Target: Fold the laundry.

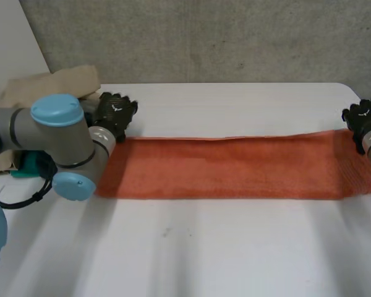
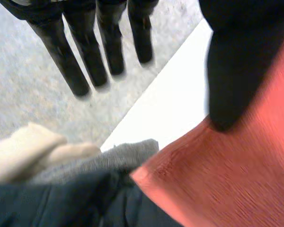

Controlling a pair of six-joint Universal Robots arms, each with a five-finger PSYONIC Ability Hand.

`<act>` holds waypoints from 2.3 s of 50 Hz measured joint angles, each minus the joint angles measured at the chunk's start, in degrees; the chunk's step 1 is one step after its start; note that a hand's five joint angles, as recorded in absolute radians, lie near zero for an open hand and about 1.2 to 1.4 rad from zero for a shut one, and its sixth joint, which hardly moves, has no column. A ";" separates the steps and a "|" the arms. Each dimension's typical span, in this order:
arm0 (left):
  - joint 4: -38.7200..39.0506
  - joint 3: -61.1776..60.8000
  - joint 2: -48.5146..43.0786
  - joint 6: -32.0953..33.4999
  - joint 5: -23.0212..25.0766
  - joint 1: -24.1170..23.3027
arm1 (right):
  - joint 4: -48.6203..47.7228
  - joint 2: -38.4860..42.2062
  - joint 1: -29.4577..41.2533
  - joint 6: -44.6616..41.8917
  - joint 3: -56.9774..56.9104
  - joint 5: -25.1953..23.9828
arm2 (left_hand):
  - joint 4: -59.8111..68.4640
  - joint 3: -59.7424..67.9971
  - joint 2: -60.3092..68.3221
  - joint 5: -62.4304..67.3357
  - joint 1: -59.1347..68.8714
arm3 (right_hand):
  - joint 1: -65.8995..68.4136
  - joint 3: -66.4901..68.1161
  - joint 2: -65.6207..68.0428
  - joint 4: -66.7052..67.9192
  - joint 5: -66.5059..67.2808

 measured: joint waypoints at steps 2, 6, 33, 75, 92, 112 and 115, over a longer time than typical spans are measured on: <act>1.48 -0.52 0.12 -0.02 0.03 -0.83 | -0.39 0.15 0.53 0.46 -0.08 0.76 | -9.34 -8.39 -8.59 -9.00 -6.90 | -5.47 -6.26 -5.57 -6.27 -6.07; 3.45 -2.83 1.70 -0.26 -0.04 -2.20 | -0.26 -2.15 1.01 2.33 1.97 1.44 | -12.27 -11.41 -11.28 -11.16 -7.50 | -5.60 -7.08 -6.01 -7.42 -6.44; 3.97 -26.97 20.72 -11.32 3.11 -1.80 | 2.18 -9.91 -12.70 2.21 22.76 -10.07 | -12.27 -11.41 -11.28 -11.16 -7.50 | 45.34 48.26 49.00 48.39 46.52; 4.27 -31.66 28.16 -11.25 2.94 -3.44 | -13.88 -8.76 37.14 1.86 23.42 -17.78 | -12.27 -11.41 -11.28 -11.16 -7.50 | 1.61 1.12 1.19 1.83 1.73; 5.21 -30.12 26.19 -11.25 3.02 -8.07 | 1.22 -21.34 13.34 12.11 35.80 -11.44 | -12.27 -11.41 -11.28 -11.16 -7.50 | 9.74 8.65 9.82 8.36 9.27; 4.97 -30.56 26.46 -11.31 2.41 -8.87 | -11.12 -18.15 29.05 2.49 27.92 -7.61 | -12.27 -11.41 -11.28 -11.16 -7.50 | 44.72 48.48 48.14 48.86 48.70; 4.95 -30.67 26.56 -11.58 2.33 -8.72 | -12.72 -15.44 34.40 2.68 26.52 -11.38 | -12.27 -11.41 -11.28 -11.16 -7.50 | 44.71 48.25 48.06 48.71 48.57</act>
